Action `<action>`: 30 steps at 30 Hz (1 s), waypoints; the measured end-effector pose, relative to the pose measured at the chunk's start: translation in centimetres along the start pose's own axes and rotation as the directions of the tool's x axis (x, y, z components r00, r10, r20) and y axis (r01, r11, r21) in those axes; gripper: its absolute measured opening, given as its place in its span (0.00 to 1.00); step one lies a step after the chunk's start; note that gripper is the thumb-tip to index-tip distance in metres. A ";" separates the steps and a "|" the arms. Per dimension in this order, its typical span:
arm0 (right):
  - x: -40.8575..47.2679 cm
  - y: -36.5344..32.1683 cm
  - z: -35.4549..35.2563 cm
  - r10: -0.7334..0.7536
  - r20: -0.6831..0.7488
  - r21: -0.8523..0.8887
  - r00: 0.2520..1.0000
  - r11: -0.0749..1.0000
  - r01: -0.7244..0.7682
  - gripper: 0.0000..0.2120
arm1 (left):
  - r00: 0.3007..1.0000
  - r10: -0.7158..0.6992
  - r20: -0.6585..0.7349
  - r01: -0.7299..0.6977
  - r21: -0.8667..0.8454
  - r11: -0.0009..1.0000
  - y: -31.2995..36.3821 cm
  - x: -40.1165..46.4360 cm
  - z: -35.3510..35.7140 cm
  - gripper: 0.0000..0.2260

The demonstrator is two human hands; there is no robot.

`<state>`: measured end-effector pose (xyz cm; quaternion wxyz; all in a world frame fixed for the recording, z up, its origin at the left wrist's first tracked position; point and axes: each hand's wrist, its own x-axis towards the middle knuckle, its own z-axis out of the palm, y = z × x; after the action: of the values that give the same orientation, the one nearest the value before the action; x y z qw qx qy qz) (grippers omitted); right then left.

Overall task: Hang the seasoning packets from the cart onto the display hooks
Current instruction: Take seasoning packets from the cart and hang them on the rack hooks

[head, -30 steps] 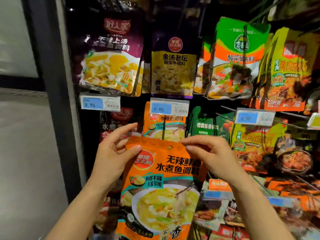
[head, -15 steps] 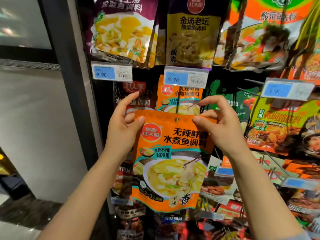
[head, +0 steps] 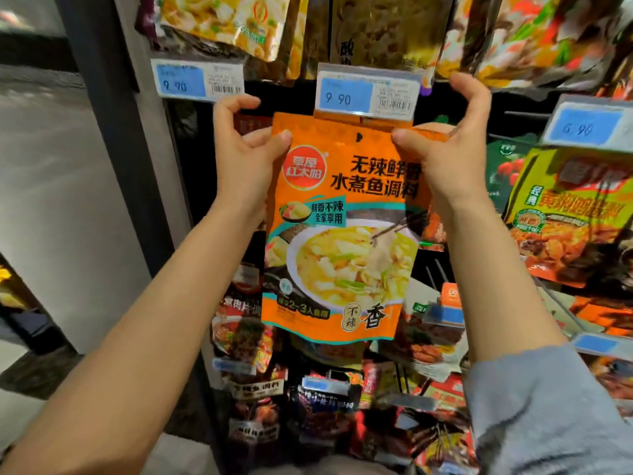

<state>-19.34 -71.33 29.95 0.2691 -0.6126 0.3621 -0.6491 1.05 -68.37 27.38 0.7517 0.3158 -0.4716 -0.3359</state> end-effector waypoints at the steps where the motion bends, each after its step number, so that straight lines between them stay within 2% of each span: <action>1: 0.4 0.0 0.0 -0.020 -0.007 0.007 1.000 1.000 0.020 0.34 | 1.000 0.002 -0.016 -0.003 -0.032 0.999 0.0 0.5 0.4 0.16; 4: 1.4 0.2 -0.1 -0.046 -0.037 0.020 0.998 0.999 0.047 0.37 | 0.999 0.023 -0.037 -0.025 -0.063 0.998 0.0 1.4 1.4 0.17; 7: 2.4 0.9 -0.4 -0.063 -0.066 0.003 0.996 0.998 0.064 0.38 | 0.992 0.119 -0.029 -0.119 -0.001 0.993 -0.6 1.9 2.2 0.16; 12: 3.9 2.7 0.1 -0.066 -0.065 -0.079 0.996 0.995 0.060 0.37 | 0.948 0.317 -0.010 -0.307 0.221 0.926 -3.2 3.1 1.7 0.13; 15: 4.9 3.9 0.3 -0.085 -0.063 -0.149 0.994 0.986 0.075 0.38 | 0.899 0.437 0.020 -0.392 0.481 0.784 -4.9 4.5 1.6 0.10; 18: 4.9 4.5 0.2 -0.087 -0.063 -0.201 0.994 0.977 0.073 0.36 | 0.932 0.346 0.106 -0.344 0.560 0.754 -5.9 4.9 1.6 0.10; 20: 4.1 4.5 -0.1 -0.114 -0.077 -0.267 0.990 0.960 0.089 0.34 | 0.950 0.217 0.224 -0.306 0.531 0.790 -6.0 4.4 0.6 0.12; 21: 3.5 4.5 -0.5 -0.157 -0.090 -0.319 0.983 0.940 0.121 0.34 | 0.943 0.121 0.309 -0.269 0.498 0.824 -6.0 3.8 -0.2 0.16; 22: 2.7 4.4 -0.9 -0.237 -0.097 -0.394 0.967 0.901 0.182 0.33 | 0.916 0.005 0.401 -0.202 0.448 0.871 -6.0 3.0 -1.1 0.22; 24: 0.7 4.5 -1.4 -0.450 -0.067 -0.578 0.890 0.745 0.333 0.31 | 0.839 -0.174 0.515 -0.047 0.387 0.921 -6.1 1.4 -2.9 0.32; 26: -2.2 5.1 -1.4 -0.555 0.031 -0.667 0.831 0.608 0.430 0.28 | 0.826 -0.228 0.515 0.009 0.394 0.919 -6.7 0.2 -3.9 0.37; 27: -3.5 5.6 -1.2 -0.512 0.080 -0.646 0.855 0.626 0.436 0.29 | 0.841 -0.227 0.492 0.017 0.394 0.919 -6.9 0.0 -3.9 0.37; 28: -4.7 6.1 -1.0 -0.405 0.111 -0.599 0.908 0.701 0.386 0.29 | 0.859 -0.221 0.462 0.022 0.398 0.917 -7.1 0.0 -3.8 0.37; 30: -5.5 7.0 -0.6 -0.158 0.133 -0.491 0.978 0.847 0.204 0.31 | 0.891 -0.209 0.403 0.021 0.424 0.905 -7.3 0.4 -3.2 0.37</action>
<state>-19.96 -71.02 21.10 0.0539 -0.7206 0.4467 -0.5276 2.63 -72.36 20.67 0.5214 0.4097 -0.6683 -0.3371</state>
